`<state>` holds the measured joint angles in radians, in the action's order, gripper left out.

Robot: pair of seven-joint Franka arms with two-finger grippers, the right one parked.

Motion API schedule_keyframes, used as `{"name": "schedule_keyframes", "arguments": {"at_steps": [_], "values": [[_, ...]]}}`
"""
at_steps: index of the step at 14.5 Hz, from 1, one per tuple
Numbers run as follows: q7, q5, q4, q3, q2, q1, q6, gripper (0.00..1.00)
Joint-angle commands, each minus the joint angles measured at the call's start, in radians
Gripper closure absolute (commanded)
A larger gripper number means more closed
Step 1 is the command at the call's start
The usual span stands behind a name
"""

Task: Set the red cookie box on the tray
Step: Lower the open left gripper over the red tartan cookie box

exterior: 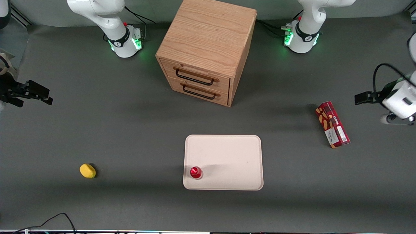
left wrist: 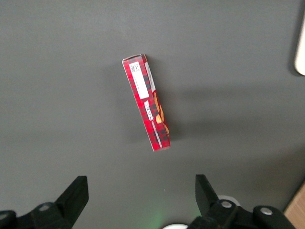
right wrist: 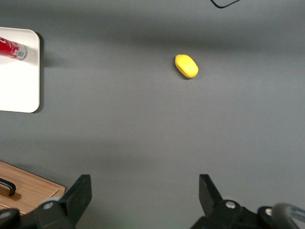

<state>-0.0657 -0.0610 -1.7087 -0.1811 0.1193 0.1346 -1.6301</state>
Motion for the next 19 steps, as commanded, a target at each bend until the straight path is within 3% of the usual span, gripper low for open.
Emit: {"name": "schedule_keyframes", "arguments": {"at_steps": [1, 6, 10, 19], "values": [[0.058, 0.003, -0.156, 0.003, -0.027, -0.024, -0.147, 0.00], [0.193, 0.044, -0.252, -0.001, 0.063, -0.040, -0.355, 0.00], [0.193, 0.098, -0.310, -0.001, 0.135, -0.052, -0.532, 0.00], [0.176, 0.102, -0.448, 0.000, 0.204, -0.062, -0.818, 0.01]]}}
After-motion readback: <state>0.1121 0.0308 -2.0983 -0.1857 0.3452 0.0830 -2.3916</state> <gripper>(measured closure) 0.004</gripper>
